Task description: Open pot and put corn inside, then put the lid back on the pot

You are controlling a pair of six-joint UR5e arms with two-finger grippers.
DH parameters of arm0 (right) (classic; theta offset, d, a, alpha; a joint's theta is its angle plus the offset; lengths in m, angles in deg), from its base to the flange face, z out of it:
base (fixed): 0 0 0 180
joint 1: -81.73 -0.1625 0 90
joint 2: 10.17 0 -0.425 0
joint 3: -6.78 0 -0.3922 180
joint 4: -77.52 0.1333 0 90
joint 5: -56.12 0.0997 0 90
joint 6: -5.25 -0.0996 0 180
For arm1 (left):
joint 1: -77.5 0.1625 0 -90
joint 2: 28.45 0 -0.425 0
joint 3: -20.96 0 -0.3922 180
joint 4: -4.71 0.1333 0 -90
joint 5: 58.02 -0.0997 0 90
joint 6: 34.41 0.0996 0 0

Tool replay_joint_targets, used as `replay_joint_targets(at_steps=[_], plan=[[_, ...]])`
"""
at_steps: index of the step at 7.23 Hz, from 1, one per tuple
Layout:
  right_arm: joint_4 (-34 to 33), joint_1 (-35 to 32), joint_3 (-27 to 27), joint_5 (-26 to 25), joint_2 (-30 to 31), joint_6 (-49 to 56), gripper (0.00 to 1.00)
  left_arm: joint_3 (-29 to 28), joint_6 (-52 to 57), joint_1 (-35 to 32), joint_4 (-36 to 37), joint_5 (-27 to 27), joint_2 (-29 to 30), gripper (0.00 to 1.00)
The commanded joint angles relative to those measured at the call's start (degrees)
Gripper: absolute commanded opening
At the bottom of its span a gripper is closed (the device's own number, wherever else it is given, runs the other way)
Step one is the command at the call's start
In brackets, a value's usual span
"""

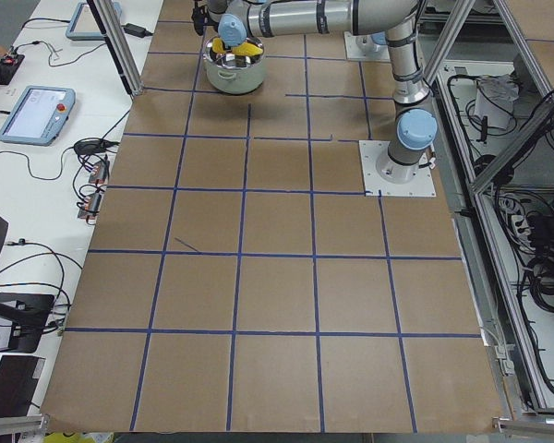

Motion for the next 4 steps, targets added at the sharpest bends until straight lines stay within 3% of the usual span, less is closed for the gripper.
replay_joint_targets(at_steps=[1, 2, 4], plan=[[-0.12, 0.00, -0.11, -0.01, 0.00, 0.09, 0.24, -3.93, -0.42, -1.03, 0.26, -0.42, 3.91, 0.22], [-0.12, 0.00, -0.11, -0.01, 0.00, 0.09, 0.24, -3.23, -0.68, -1.91, 0.27, -0.60, 4.44, 0.43], [-0.03, 0.00, -0.11, -0.01, 0.00, 0.09, 0.24, -3.67, -0.51, -2.97, 0.44, -5.50, 5.76, 0.99]])
